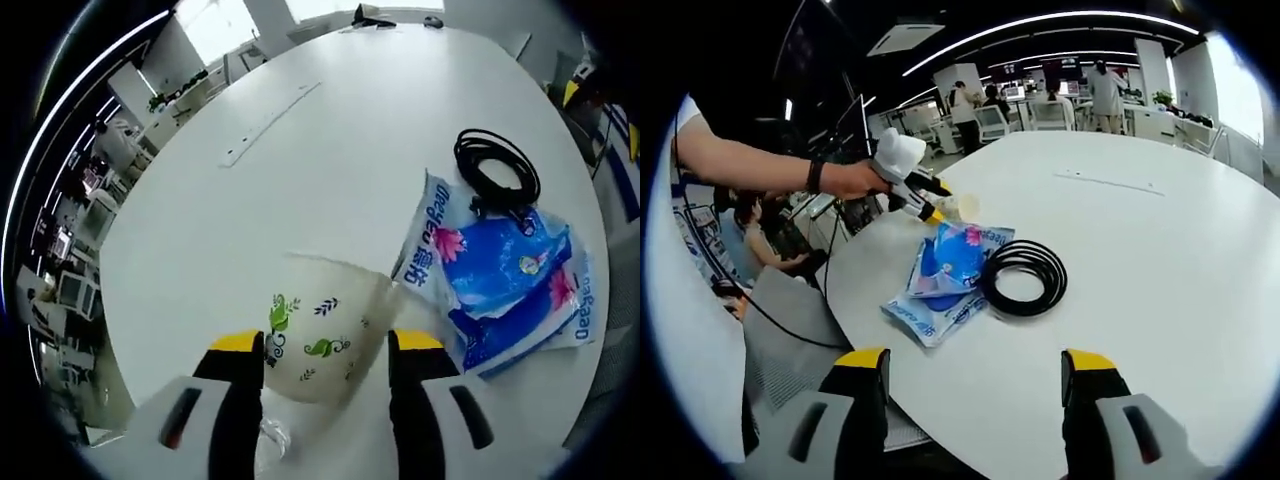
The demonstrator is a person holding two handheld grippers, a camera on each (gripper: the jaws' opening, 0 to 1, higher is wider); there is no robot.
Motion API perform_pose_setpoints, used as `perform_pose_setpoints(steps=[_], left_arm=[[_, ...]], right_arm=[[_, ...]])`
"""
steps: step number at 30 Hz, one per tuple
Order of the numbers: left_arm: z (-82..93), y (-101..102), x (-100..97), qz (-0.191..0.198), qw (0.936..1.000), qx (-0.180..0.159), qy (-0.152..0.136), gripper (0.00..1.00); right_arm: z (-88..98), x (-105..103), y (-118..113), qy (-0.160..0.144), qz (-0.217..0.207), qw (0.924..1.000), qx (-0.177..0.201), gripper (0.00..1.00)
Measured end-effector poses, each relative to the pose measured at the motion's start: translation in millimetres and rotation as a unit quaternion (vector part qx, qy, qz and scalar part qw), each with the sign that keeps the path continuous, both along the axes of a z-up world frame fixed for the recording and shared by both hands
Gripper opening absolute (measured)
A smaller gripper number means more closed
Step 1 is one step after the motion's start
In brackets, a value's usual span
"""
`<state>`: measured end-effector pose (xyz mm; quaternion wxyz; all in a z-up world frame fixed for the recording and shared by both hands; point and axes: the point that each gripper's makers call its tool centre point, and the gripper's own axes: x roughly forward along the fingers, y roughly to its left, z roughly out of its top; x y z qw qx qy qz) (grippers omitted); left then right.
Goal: Arrange the tabletop items into an orderly group along one side of the table until the central work area is clear of visible clutter.
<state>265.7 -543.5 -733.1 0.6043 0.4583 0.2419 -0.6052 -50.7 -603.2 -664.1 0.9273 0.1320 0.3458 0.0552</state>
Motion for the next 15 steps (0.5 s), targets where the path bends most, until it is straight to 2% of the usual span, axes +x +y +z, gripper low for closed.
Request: perform_pose_setpoints(steps=[7,9,11,15], left_arm=[[-6.3,-4.7,5.9,0.017,0.9998,0.004,0.009,0.44],[-5.3,-3.2,6.9,0.031,0.9994,0.001,0.018,0.43],[-4.7,0.3,8.2,0.062,0.9975,-0.002,0.034,0.42],[0.4,7.5,9.7,0.069,0.9972,-0.006,0.030,0.41]], right_arm=[[-0.7,-1.9,-0.6,0.003,-0.001,1.0000,0.001,0.71],[-0.4,-2.5,-2.1,0.003,-0.003,1.0000,0.002,0.71],[-0.8,-3.0,-2.9,0.004,-0.003,1.0000,0.001,0.71],[-2.8,-2.8,-2.2,0.005,0.001,1.0000,0.003,0.71]])
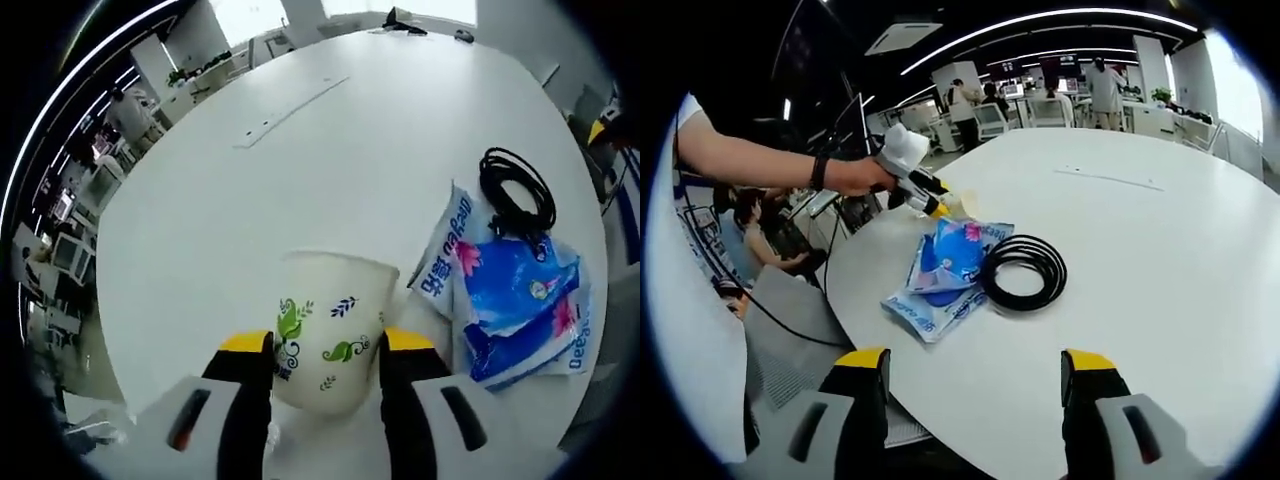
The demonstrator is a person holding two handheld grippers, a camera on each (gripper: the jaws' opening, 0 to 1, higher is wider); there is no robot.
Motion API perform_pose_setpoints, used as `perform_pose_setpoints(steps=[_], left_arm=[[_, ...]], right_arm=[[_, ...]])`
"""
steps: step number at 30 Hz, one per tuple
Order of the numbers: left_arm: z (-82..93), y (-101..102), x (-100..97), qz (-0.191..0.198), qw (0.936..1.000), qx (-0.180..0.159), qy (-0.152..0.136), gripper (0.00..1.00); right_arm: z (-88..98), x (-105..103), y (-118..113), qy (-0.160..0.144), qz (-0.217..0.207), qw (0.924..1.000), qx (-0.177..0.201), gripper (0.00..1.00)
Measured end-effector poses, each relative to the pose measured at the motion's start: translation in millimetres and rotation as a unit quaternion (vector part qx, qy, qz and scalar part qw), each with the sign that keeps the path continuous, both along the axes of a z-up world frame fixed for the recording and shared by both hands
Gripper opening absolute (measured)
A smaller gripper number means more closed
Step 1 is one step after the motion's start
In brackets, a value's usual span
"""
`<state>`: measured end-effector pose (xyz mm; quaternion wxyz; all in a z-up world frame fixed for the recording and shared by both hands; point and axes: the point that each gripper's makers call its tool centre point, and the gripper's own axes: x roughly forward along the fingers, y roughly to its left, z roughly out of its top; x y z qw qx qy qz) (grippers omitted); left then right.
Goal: Arrange the tabletop items into an orderly group along one side of the table until the central work area is clear of visible clutter.
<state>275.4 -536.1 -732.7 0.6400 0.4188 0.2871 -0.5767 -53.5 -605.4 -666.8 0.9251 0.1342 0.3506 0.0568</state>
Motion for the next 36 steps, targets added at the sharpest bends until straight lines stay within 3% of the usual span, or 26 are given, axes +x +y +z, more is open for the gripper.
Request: perform_pose_setpoints(steps=[3,6,17,20,29,36], left_arm=[[6.3,3.2,-1.2,0.014,0.9998,-0.012,0.002,0.40],[11.1,2.7,-9.0,0.064,0.9957,-0.052,0.042,0.40],[21.1,31.8,-28.2,0.104,0.9910,-0.075,0.038,0.39],[22.9,39.1,-40.5,0.117,0.9881,-0.085,0.053,0.39],[24.8,73.4,-65.1,0.147,0.9835,-0.090,0.056,0.39],[19.7,106.1,-77.6,0.181,0.9764,-0.099,0.065,0.39]], right_arm=[[-3.4,-0.3,3.7,0.001,0.005,1.0000,0.001,0.71],[-3.7,2.2,6.2,-0.002,0.008,1.0000,0.002,0.71],[-1.1,10.0,13.1,-0.012,0.022,0.9997,0.006,0.71],[-1.0,11.5,14.7,-0.012,0.030,0.9995,0.006,0.71],[1.9,18.1,20.9,-0.016,0.043,0.9989,0.006,0.71],[4.6,24.2,26.2,-0.020,0.052,0.9984,0.004,0.71]])
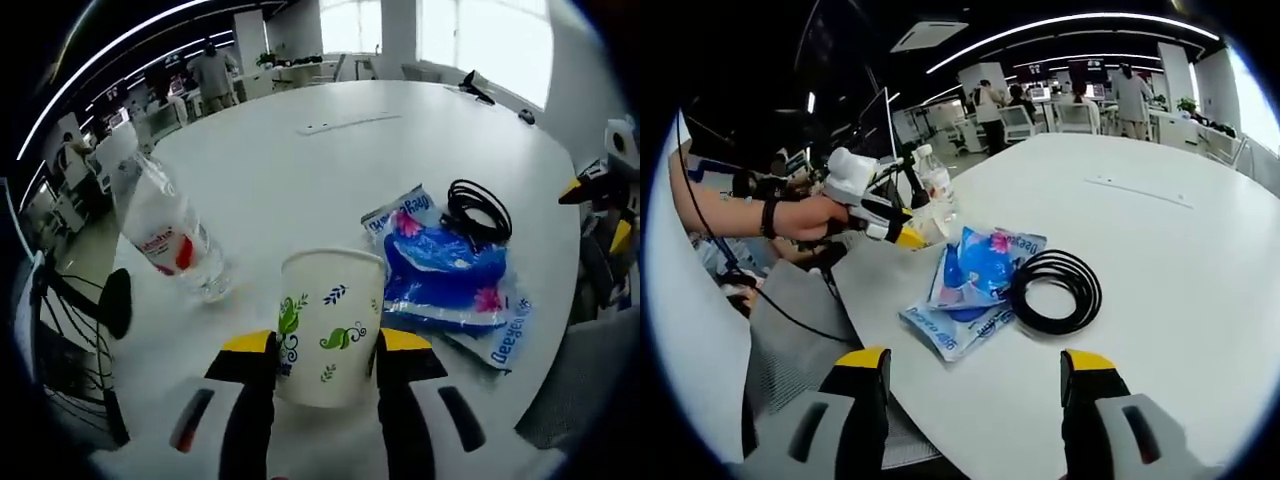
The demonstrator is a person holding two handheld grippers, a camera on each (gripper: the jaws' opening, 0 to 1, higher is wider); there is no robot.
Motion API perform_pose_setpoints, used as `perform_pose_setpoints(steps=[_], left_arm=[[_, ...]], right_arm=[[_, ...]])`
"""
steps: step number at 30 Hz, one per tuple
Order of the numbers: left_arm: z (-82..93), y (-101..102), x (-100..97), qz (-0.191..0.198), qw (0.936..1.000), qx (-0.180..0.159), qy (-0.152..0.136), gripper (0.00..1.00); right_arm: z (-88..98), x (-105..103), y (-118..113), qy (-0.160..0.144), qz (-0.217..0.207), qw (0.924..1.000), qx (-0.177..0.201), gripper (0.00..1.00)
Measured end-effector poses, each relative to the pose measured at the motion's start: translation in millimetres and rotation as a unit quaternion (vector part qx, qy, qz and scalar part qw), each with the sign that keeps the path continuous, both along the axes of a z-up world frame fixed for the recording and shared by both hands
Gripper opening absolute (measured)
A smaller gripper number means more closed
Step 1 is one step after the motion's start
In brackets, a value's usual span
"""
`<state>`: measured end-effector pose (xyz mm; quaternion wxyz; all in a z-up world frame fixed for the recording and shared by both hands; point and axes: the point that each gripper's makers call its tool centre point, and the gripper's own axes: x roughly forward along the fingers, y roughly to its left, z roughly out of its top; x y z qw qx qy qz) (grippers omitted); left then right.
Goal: Arrange the tabletop items into an orderly group along one side of the table until the central work area is clear of visible clutter.
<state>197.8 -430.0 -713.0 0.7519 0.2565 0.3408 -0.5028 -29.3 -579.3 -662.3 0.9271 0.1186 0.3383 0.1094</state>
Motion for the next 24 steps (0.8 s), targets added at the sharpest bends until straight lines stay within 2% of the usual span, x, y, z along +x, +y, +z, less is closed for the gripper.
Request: perform_pose_setpoints(steps=[6,13,18,24], left_arm=[[-0.8,19.6,-1.5,0.023,0.9997,-0.011,-0.003,0.39],[-1.1,44.1,-13.2,0.048,0.9986,-0.021,0.008,0.39],[0.8,50.2,-24.1,0.052,0.9980,-0.031,0.017,0.39],[6.2,47.1,-40.2,0.043,0.9981,-0.041,0.017,0.39]], right_arm=[[3.1,3.2,5.9,-0.004,0.008,1.0000,0.001,0.71],[2.5,3.8,17.1,-0.001,0.024,0.9997,0.003,0.70],[4.6,10.3,27.5,-0.004,0.046,0.9989,0.004,0.70],[7.5,21.4,41.1,-0.008,0.066,0.9978,0.009,0.68]])
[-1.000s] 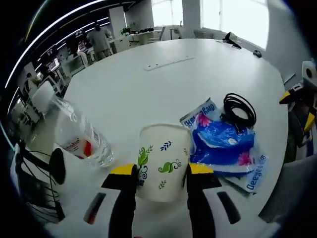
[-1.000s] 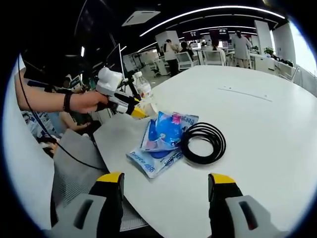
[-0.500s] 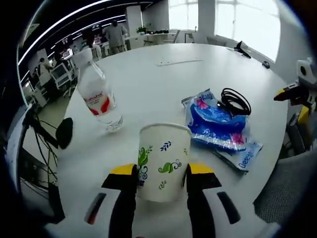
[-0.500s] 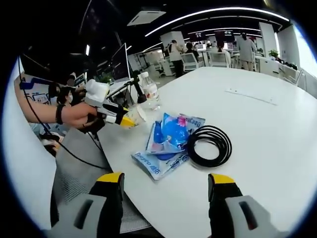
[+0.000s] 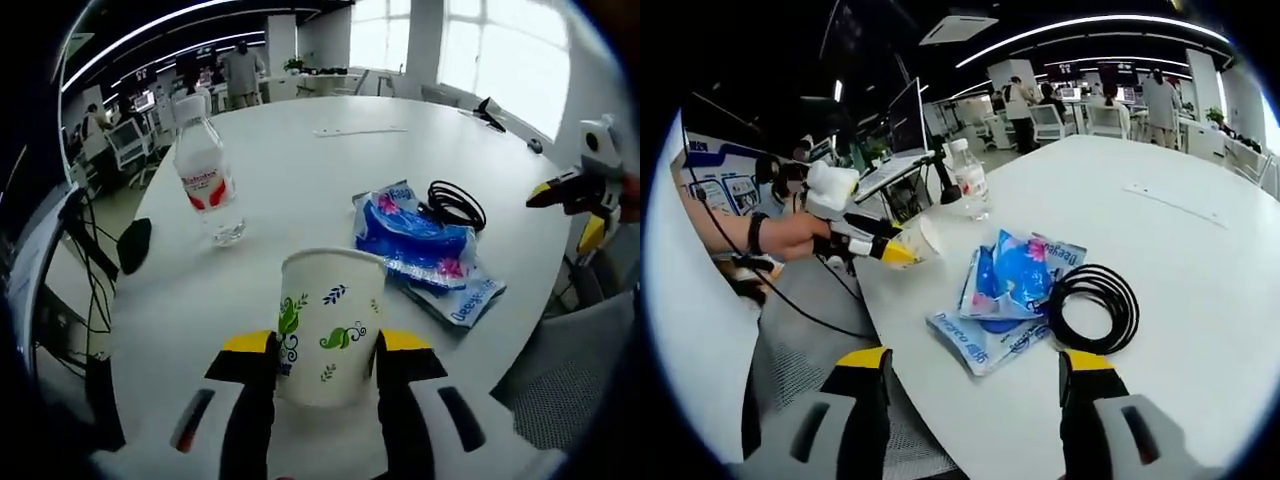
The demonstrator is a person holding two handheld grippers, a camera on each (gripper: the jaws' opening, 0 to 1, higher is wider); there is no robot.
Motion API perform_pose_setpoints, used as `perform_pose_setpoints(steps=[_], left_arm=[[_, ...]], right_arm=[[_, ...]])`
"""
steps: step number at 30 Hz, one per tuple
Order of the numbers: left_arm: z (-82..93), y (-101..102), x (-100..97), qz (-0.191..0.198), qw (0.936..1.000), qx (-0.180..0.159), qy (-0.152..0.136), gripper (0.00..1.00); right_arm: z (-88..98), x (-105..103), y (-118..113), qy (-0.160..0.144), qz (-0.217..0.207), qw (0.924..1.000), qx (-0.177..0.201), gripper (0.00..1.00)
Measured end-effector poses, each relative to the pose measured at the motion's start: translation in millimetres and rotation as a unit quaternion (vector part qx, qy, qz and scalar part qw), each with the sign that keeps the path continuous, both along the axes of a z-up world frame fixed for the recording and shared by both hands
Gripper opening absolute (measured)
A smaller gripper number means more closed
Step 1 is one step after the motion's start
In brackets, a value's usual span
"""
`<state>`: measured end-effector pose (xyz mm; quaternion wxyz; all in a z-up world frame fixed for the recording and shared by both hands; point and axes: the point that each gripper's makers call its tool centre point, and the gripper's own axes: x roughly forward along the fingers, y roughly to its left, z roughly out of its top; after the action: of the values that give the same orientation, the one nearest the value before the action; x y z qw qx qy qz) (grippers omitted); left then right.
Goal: Arrange the tabletop items into an orderly group along one side of the table until the central work area is clear of visible clutter.
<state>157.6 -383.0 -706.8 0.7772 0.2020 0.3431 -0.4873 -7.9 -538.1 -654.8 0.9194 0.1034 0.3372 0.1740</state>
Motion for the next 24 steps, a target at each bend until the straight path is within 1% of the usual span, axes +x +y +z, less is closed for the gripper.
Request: perform_pose_setpoints(steps=[4,6,7,9,13,18,21,24], left_arm=[[4.6,-3.3,-11.4,-0.010,0.9999,-0.006,0.001,0.39],[6.6,-4.6,-16.5,-0.017,0.9998,-0.006,-0.001,0.39],[6.8,-5.6,-18.9,-0.022,0.9997,-0.005,-0.002,0.39],[6.0,-8.6,-22.2,-0.031,0.9995,-0.006,-0.001,0.38],[11.2,-18.4,-36.6,-0.058,0.9983,-0.011,-0.007,0.38],[19.7,-29.8,-55.0,-0.085,0.9962,-0.016,-0.011,0.38],[24.2,-35.9,-62.6,-0.096,0.9951,-0.021,-0.012,0.38],[25.8,-41.5,-67.9,-0.111,0.9935,-0.022,-0.015,0.38]], right_arm=[[0.6,5.9,5.4,-0.003,0.004,0.9999,0.011,0.66],[3.6,10.8,10.6,-0.005,-0.003,0.9993,0.036,0.66],[7.2,14.8,16.2,-0.009,-0.008,0.9982,0.059,0.66],[10.2,19.9,20.8,-0.013,-0.013,0.9968,0.077,0.66],[12.7,28.8,30.2,-0.017,-0.009,0.9954,0.094,0.63],[10.7,33.3,43.3,-0.012,0.012,0.9952,0.097,0.62],[9.0,35.3,49.6,-0.010,0.021,0.9947,0.100,0.61],[11.1,38.2,53.1,-0.013,0.020,0.9936,0.110,0.60]])
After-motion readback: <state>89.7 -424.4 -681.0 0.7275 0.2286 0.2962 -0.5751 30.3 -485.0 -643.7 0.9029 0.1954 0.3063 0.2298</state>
